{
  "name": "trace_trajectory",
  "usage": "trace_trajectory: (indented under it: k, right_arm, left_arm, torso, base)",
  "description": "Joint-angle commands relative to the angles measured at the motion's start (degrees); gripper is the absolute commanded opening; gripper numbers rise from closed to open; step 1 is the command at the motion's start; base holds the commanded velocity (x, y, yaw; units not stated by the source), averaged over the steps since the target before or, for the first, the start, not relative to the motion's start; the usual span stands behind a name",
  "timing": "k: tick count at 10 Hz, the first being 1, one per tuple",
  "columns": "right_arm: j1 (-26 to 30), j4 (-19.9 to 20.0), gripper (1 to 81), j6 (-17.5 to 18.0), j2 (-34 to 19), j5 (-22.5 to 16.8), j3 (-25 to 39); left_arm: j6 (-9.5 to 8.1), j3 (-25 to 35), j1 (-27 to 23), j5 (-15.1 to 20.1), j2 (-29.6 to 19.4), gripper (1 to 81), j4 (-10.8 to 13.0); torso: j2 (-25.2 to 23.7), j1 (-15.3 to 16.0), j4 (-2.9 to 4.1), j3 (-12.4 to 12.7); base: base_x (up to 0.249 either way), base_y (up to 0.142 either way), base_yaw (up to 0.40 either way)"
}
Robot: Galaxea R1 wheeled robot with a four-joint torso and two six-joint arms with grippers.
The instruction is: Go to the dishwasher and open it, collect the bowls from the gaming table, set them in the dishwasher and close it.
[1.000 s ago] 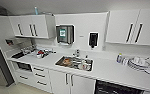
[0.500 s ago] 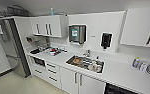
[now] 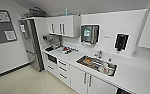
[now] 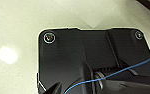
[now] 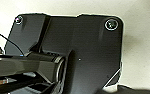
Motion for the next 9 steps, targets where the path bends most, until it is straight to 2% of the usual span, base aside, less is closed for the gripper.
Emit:
trace_trajectory:
  k: [1, 3, 9]
  right_arm:
    - [2.86, 0.29, 81.1, 0.06, -0.30, -2.81, -0.36]
    - [3.04, -0.06, 81.1, -0.03, 0.04, -2.81, -0.45]
    - [3.04, 0.03, 81.1, -0.03, 0.22, -2.81, -0.45]
  left_arm:
    - [0.58, -0.18, -3.30, 2.93, -0.28, 81.1, 0.56]
    - [1.64, -0.18, -3.39, 2.93, -0.36, 81.1, 0.48]
    - [1.81, -0.18, -3.48, 3.02, -0.63, 81.1, 0.48]
  torso:
    - [0.00, 0.00, 0.00, 0.00]
    - [0.00, 0.02, 0.00, 0.00]
    - [0.00, 0.02, 0.00, 0.00]
  base:
    - [0.000, 0.000, 0.356]
    - [0.000, 0.000, 0.355]
    - [0.000, 0.000, 0.356]
